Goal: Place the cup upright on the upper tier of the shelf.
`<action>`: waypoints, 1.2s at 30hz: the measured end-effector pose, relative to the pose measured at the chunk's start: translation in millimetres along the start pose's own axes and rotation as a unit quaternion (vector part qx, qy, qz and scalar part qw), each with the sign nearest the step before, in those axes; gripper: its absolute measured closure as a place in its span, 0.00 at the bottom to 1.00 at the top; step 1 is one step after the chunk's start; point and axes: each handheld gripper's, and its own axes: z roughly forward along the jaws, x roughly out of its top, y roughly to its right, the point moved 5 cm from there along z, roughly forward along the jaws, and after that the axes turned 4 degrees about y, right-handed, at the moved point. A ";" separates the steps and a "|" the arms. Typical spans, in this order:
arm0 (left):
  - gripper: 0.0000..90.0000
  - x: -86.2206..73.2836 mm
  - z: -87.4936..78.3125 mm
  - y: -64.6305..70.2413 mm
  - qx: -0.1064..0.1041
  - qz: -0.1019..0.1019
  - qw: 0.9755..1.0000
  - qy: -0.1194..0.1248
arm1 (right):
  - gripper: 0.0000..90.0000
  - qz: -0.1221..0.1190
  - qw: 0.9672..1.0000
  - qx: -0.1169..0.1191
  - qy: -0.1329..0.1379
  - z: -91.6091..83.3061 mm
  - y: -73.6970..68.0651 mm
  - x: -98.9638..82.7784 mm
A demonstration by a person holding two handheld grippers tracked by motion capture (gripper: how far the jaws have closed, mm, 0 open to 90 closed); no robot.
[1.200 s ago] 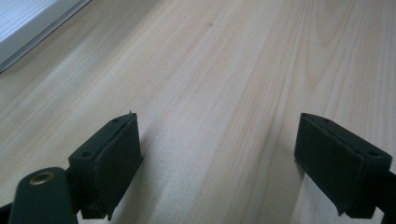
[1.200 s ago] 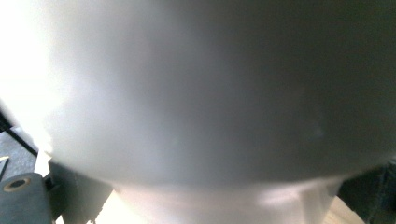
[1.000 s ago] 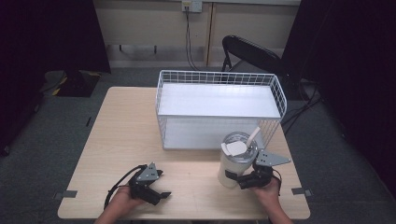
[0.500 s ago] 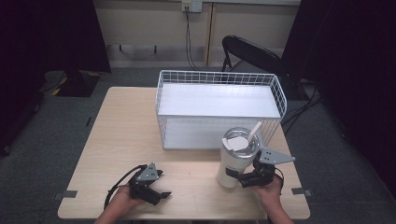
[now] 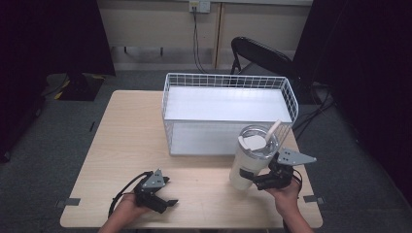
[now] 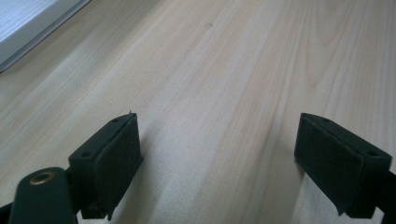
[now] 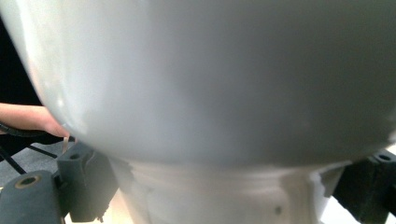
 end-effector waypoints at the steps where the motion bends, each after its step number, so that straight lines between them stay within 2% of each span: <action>1: 0.16 0.0 0.0 0.0 0.000 0.000 1.000 0.000 | 0.10 -0.001 1.000 0.001 0.000 0.1 -0.1 1.5; 9: 0.16 0.0 0.0 0.0 0.000 0.000 1.000 0.000 | 0.10 0.003 1.000 -0.001 0.000 0.0 1.6 10.2; 27: 0.16 0.0 0.0 0.0 0.000 0.000 1.000 0.000 | 0.11 0.015 1.000 -0.005 0.009 0.3 11.0 48.7; 36: 0.16 0.0 0.0 0.0 0.000 0.000 1.000 0.000 | 0.11 0.008 1.000 -0.009 0.002 0.7 14.7 67.1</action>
